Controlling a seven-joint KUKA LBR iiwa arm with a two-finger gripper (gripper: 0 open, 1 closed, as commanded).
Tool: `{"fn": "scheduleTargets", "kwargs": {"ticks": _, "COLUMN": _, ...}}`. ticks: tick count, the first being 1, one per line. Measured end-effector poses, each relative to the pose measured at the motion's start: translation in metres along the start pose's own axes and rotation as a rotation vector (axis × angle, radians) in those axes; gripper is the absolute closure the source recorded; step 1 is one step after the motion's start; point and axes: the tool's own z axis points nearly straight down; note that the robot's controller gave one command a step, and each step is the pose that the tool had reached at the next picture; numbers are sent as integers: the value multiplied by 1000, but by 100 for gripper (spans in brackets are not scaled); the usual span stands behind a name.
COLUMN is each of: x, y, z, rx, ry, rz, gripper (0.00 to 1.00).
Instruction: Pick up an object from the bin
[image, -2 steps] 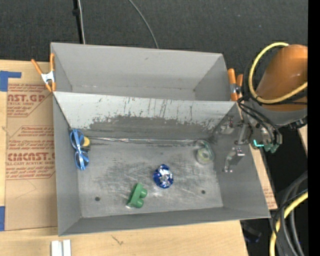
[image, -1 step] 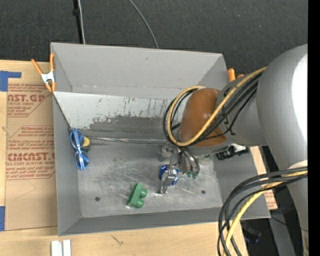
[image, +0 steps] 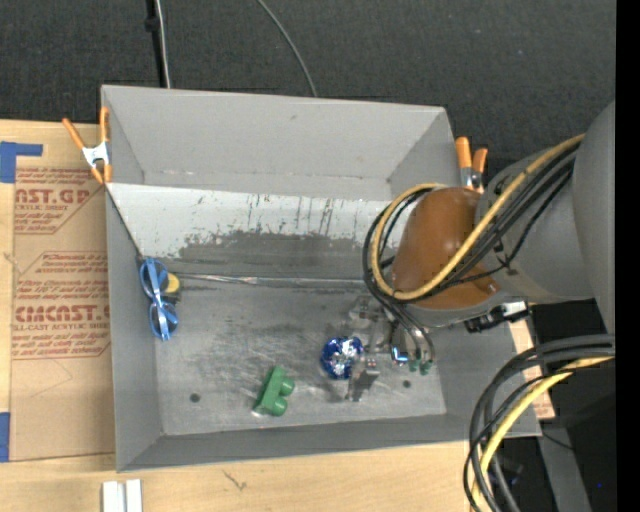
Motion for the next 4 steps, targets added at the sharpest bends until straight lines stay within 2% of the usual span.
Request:
{"fn": "scheduleTargets", "kwargs": {"ticks": 1, "x": 25, "y": 5, "z": -5, "rx": -1, "ry": 2, "rz": -51, "gripper": 0}}
{"fn": "scheduleTargets", "kwargs": {"ticks": 2, "x": 25, "y": 2, "z": 29, "rx": -4, "ry": -11, "rz": 93, "gripper": 0}}
{"fn": "scheduleTargets", "kwargs": {"ticks": 3, "x": 30, "y": -17, "z": 29, "rx": -5, "ry": -7, "rz": 200, "gripper": 0}}
{"fn": "scheduleTargets", "kwargs": {"ticks": 4, "x": 30, "y": -18, "z": 28, "rx": -4, "ry": -6, "rz": 200, "gripper": 100}}
